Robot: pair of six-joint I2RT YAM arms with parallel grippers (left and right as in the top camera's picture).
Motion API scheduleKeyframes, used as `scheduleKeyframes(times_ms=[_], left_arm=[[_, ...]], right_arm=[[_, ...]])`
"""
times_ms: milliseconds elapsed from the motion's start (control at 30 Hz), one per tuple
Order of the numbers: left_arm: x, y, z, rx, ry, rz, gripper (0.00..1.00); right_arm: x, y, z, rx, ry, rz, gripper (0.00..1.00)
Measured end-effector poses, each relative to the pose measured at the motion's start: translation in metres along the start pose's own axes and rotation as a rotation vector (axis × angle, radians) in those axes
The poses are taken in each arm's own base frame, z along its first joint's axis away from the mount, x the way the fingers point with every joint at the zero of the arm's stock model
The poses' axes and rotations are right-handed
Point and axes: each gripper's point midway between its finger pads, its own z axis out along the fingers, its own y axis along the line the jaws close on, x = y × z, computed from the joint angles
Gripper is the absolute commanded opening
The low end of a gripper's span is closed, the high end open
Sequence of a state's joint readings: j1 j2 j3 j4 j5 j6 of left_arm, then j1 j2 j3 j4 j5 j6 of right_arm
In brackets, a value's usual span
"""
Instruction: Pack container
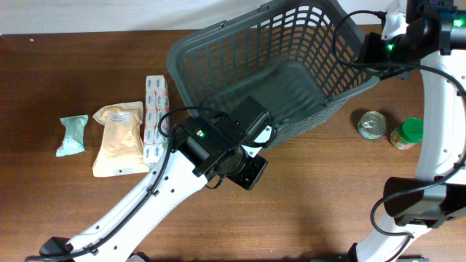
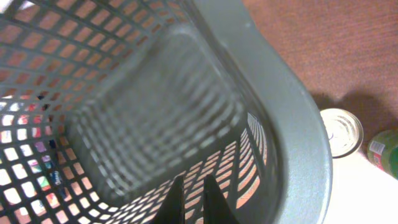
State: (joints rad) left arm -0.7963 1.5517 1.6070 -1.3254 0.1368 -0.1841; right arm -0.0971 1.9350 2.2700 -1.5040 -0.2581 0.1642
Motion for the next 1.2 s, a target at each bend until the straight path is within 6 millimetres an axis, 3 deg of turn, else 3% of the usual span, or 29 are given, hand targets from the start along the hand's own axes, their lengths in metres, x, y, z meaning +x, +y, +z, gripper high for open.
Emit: scheduleKeyframes(times_ms=[267,500,800,1200], left_arm=[[-0.003,0.009,0.0,-0.052,-0.015,0.001,0.02],[-0.006,0.019,-0.001,-0.096,-0.027,-0.008,0.02],[-0.023,0.069,-0.01,-0.158,-0.093,-0.134,0.02],[-0.044,0.101,-0.015,-0.185,-0.181,-0.186,0.02]], right_arm=[[0.017,-0.01,0.023,0.023,0.082,0.017,0.04],[0.023,-0.011,0.025,0.027,0.109,0.023,0.04],[0.026,-0.006,0.025,-0.006,0.123,-0.023,0.04],[0.029,0.006,0.025,-0.07,0.137,-0.058,0.04]])
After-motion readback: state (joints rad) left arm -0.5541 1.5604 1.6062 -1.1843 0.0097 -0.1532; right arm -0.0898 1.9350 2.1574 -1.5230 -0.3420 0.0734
